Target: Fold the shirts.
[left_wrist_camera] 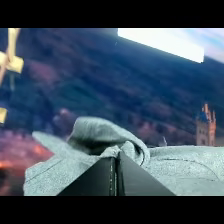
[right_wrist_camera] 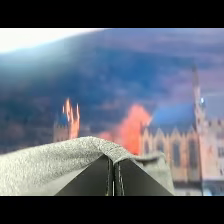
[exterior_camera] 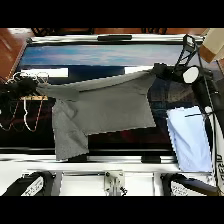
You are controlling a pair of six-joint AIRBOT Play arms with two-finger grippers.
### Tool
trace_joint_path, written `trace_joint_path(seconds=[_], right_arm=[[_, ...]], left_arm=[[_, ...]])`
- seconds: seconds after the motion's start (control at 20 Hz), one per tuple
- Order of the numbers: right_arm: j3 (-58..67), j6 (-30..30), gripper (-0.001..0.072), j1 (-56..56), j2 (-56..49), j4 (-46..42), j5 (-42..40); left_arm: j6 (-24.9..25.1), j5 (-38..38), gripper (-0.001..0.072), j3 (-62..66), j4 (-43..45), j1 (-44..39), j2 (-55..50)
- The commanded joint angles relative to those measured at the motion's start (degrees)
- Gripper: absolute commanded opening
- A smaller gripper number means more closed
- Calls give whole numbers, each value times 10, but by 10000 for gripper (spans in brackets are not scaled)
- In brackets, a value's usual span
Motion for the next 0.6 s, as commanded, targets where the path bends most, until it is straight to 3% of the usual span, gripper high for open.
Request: trace_joint_path(seconds=[0.0, 0.1, 0.15, 0.2, 0.25, 0.45, 0.55], right_arm=[[-1, 10, 63, 2, -46, 18, -3], [-1, 3, 103, 3, -66, 23, 27], [-1, 0, 248, 3, -66, 23, 29], [3, -1, 513, 0, -59, 22, 33], [10, -16, 573, -3, -48, 15, 48], [28, -68, 572, -40, 18, -46, 176], [27, -102, 572, -71, 23, -41, 301]], left_arm=[[17, -2, 27, -2, -33, -5, -72], [17, -39, 37, -1, -41, -16, -107], [17, -67, 143, -1, -45, -15, -115], [18, -99, 338, 0, -37, -9, -115], [19, -140, 494, 5, -15, 3, -113], [48, -370, 515, 33, 134, 92, -111], [78, -410, 495, -2, 97, 139, -111]])
